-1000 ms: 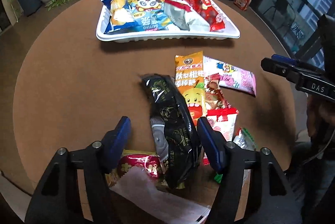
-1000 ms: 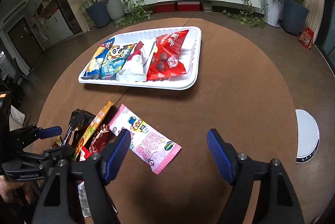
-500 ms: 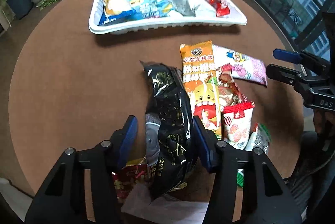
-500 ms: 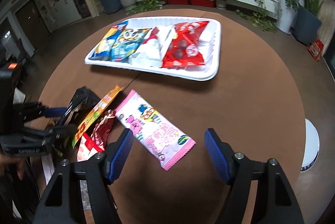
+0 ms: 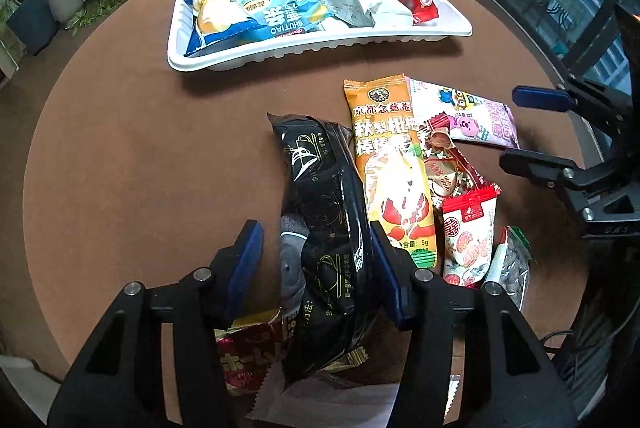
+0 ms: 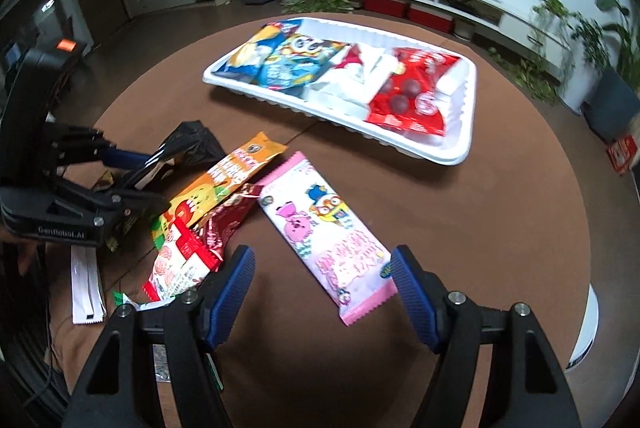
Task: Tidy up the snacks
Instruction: 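Grasp the black snack bag with the left tool while the right tool grasps the pink Pororo packet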
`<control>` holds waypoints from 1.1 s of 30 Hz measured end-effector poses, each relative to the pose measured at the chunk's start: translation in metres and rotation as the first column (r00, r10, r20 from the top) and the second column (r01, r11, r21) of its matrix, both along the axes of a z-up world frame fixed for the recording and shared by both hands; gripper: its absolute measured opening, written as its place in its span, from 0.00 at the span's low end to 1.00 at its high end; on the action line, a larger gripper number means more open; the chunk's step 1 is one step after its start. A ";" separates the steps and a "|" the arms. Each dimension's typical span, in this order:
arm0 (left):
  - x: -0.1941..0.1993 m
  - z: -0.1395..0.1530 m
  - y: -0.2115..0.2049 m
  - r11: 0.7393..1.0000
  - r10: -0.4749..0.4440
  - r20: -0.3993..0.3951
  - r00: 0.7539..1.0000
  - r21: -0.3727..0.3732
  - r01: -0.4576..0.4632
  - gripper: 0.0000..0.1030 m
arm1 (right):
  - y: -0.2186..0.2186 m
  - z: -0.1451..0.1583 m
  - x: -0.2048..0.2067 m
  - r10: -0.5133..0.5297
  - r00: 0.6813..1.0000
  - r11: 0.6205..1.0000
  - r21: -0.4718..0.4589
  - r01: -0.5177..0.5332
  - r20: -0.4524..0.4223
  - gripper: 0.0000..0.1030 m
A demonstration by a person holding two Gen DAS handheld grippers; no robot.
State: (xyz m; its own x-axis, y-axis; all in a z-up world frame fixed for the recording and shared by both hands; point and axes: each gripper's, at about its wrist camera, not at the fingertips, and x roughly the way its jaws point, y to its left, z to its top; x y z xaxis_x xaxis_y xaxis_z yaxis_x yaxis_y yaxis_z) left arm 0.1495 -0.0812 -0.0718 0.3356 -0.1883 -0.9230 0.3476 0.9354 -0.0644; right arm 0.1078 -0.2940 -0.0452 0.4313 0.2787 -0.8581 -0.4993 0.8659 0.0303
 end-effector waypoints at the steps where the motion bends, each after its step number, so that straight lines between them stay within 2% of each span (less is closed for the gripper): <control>1: -0.001 0.000 0.000 1.000 -0.001 0.001 1.000 0.001 0.001 0.49 | 0.001 -0.001 0.001 0.017 1.000 1.000 -0.013 -0.017 0.001 0.71; 4: -0.004 0.001 0.002 1.000 -0.005 0.008 1.000 0.002 0.005 0.47 | -0.001 -0.005 0.009 0.042 0.999 0.999 -0.023 -0.042 -0.016 0.71; 6: -0.003 0.002 0.004 1.000 0.001 0.013 1.000 0.007 -0.001 0.34 | -0.002 -0.008 0.013 0.069 0.997 0.997 -0.040 -0.070 -0.020 0.71; 8: -0.002 0.003 0.009 1.000 0.008 0.014 1.000 0.004 -0.008 0.29 | -0.002 -0.013 0.017 0.097 0.994 0.993 -0.058 -0.099 -0.042 0.71; 10: 0.000 0.002 0.009 1.000 0.003 0.008 1.000 0.000 -0.003 0.29 | 0.001 -0.019 0.019 0.121 0.991 0.989 -0.081 -0.126 -0.063 0.70; 16: 0.005 0.002 0.004 1.000 -0.017 0.000 1.000 0.019 0.017 0.29 | 0.005 -0.020 0.025 0.160 0.984 0.984 -0.069 -0.165 -0.073 0.66; 18: 0.007 0.002 0.002 0.999 -0.027 -0.005 1.000 0.029 0.027 0.29 | 0.003 -0.020 0.029 0.165 0.983 0.984 -0.053 -0.170 -0.083 0.61; 25: 0.011 0.002 -0.002 0.998 -0.039 -0.010 0.999 0.044 0.040 0.29 | -0.001 -0.019 0.034 0.121 0.986 0.992 -0.009 -0.123 -0.110 0.55; 27: 0.010 0.002 -0.002 0.998 -0.042 -0.008 0.999 0.050 0.043 0.28 | 0.001 -0.019 0.033 0.122 0.987 0.992 -0.024 -0.126 -0.106 0.55; 28: 0.010 0.002 -0.003 0.998 -0.043 -0.007 0.999 0.051 0.044 0.28 | 0.002 -0.018 0.032 0.121 0.988 0.991 -0.038 -0.125 -0.101 0.54; 30: 0.011 0.002 -0.004 0.998 -0.041 -0.006 0.999 0.047 0.041 0.20 | 0.002 -0.017 0.033 0.111 0.988 0.993 -0.040 -0.115 -0.103 0.45; 33: 0.011 0.002 -0.002 0.999 -0.043 -0.003 0.999 0.022 0.043 0.18 | 0.001 -0.017 0.036 0.101 0.988 0.994 -0.032 -0.105 -0.117 0.42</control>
State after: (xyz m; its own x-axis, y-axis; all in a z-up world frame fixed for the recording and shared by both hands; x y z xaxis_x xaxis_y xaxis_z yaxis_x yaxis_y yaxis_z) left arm 0.1602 -0.0835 -0.0701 0.3252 -0.1817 -0.9280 0.3871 0.9210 -0.0447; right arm 0.1434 -0.2930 -0.0624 0.2994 0.2825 -0.9113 -0.5809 0.8117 0.0608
